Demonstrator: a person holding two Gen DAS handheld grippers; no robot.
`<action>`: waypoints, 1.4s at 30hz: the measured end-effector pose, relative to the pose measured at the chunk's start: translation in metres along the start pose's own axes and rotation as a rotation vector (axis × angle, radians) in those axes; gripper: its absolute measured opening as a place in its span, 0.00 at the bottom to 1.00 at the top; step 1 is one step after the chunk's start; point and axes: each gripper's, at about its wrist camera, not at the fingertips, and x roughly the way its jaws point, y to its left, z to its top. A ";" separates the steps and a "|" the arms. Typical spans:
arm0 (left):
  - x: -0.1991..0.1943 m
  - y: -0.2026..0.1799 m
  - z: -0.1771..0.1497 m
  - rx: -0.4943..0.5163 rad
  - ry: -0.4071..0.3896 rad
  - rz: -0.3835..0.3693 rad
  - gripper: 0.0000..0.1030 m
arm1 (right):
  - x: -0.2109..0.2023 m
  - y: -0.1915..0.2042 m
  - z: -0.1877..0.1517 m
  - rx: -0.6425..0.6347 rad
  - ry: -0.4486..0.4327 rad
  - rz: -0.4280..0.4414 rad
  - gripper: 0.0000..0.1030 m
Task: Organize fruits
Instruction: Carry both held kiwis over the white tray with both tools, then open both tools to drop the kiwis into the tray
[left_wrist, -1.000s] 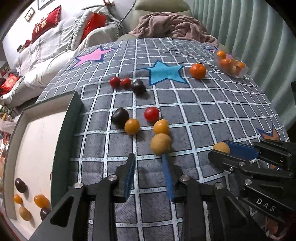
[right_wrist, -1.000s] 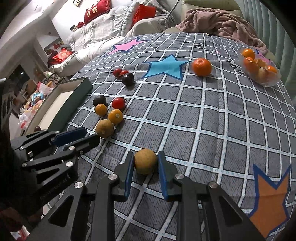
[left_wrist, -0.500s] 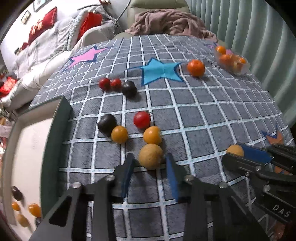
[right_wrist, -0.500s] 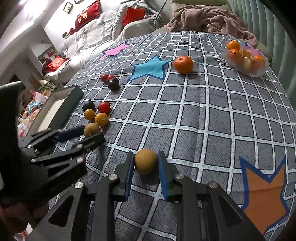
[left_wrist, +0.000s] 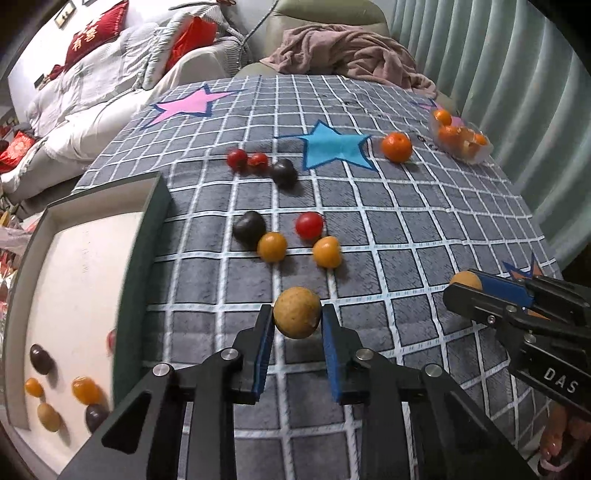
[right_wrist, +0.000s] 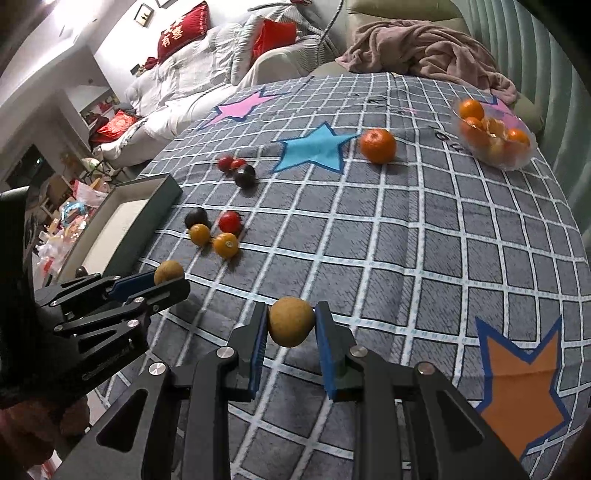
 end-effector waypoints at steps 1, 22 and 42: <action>-0.005 0.004 0.000 -0.009 -0.005 -0.004 0.26 | -0.001 0.004 0.001 -0.007 -0.001 0.001 0.27; -0.051 0.105 -0.014 -0.142 -0.085 0.029 0.26 | 0.008 0.127 0.031 -0.189 0.022 0.054 0.27; -0.012 0.230 0.009 -0.251 0.006 0.203 0.26 | 0.103 0.226 0.077 -0.316 0.136 0.115 0.27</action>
